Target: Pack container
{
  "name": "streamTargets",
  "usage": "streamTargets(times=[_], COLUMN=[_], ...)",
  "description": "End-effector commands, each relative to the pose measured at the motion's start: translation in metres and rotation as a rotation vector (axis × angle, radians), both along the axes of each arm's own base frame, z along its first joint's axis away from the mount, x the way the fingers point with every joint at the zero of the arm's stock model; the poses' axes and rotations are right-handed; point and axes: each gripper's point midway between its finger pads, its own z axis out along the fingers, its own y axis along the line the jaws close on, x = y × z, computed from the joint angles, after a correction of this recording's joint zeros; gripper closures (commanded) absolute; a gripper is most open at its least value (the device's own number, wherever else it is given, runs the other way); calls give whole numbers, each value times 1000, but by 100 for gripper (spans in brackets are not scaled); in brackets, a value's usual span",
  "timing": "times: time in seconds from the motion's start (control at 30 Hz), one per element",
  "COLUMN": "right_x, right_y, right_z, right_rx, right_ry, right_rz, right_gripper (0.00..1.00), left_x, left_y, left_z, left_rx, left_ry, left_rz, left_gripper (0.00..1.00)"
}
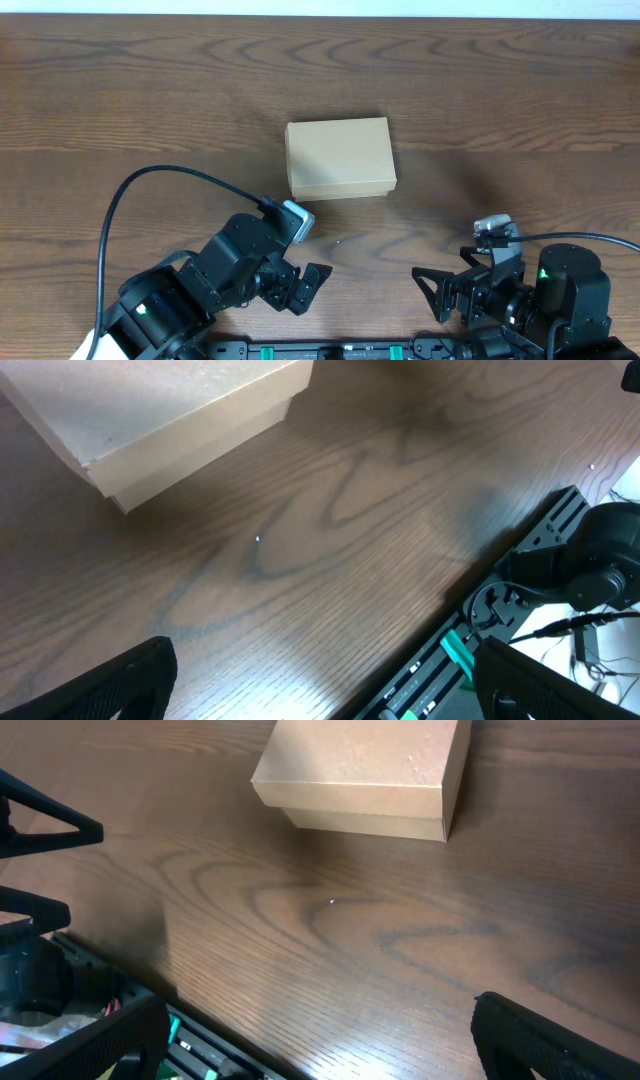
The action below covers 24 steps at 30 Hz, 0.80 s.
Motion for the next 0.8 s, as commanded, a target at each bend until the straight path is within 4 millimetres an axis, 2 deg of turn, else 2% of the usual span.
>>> streamTargets(times=[0.0, 0.5, 0.67, 0.77], right_x=[-1, -1, -1, -1], right_y=[0, 0, 0, 0], right_z=[-2, -2, -2, -2], right_rx=[-4, -4, -4, -4], right_ry=[4, 4, 4, 4], right_rz=[-2, -2, -2, -2], right_gripper=[1, 1, 1, 1], left_x=[1, 2, 31, 50], left_y=[1, 2, 35, 59], left_z=[4, 4, -2, 1], left_rx=[-6, 3, 173, 266], left_ry=[-14, -23, -167, -259], left_rz=[8, 13, 146, 267], left_gripper=[5, 5, 5, 5])
